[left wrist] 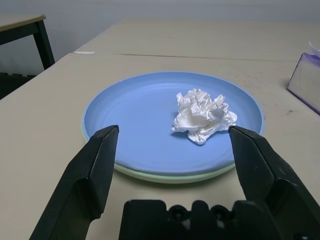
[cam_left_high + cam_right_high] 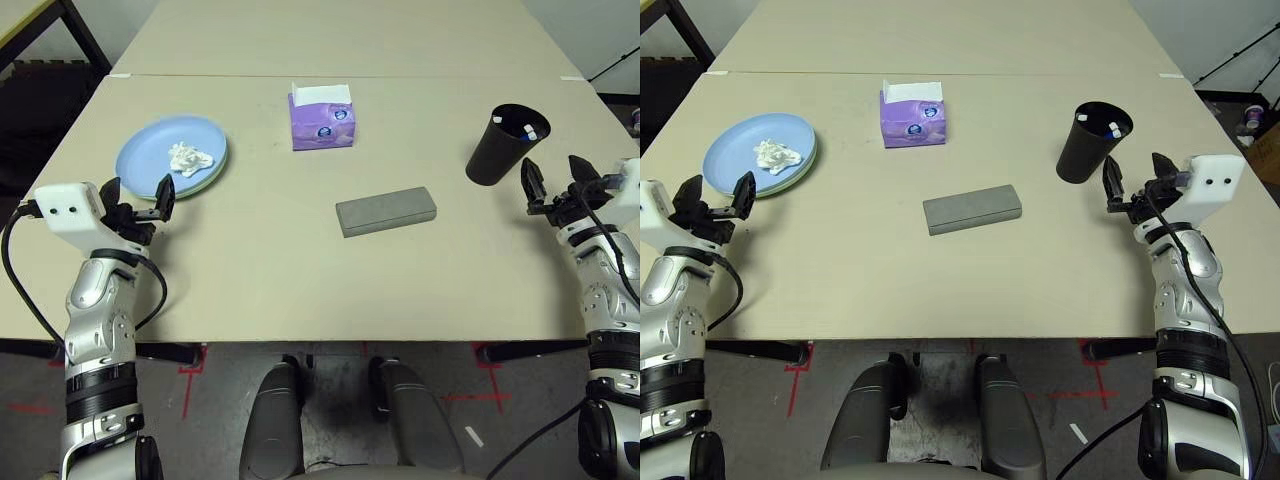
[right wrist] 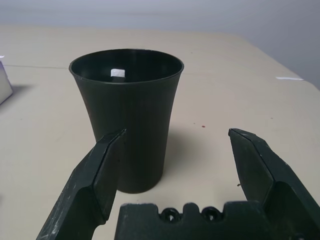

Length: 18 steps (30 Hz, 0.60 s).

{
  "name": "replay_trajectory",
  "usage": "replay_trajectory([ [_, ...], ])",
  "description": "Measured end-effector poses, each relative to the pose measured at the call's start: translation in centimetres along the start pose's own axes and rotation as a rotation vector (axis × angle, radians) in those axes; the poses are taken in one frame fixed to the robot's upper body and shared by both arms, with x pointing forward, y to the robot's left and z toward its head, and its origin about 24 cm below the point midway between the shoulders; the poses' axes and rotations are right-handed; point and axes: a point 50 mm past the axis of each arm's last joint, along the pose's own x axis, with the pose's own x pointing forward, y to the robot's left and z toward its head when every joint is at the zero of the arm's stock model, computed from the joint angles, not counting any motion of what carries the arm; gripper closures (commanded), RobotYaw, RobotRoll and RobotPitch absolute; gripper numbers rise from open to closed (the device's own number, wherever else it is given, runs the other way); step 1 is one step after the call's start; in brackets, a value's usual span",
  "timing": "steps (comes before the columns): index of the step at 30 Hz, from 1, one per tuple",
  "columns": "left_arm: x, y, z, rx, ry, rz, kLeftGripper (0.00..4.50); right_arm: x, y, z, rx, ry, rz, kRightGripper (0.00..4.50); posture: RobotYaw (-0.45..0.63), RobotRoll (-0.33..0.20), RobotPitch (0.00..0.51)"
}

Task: Organize and tidy the items on the table.

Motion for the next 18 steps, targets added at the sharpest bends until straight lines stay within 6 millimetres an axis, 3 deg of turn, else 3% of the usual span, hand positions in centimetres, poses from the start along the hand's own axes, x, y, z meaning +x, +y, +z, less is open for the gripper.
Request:
replay_trajectory([
  [18, 0.5, -0.9, -0.3, -0.015, 0.013, -0.16, 0.0, -0.9, -0.3, -0.7, 0.017, 0.011, -0.022, 0.02, -0.05, 0.0, 0.206],
])
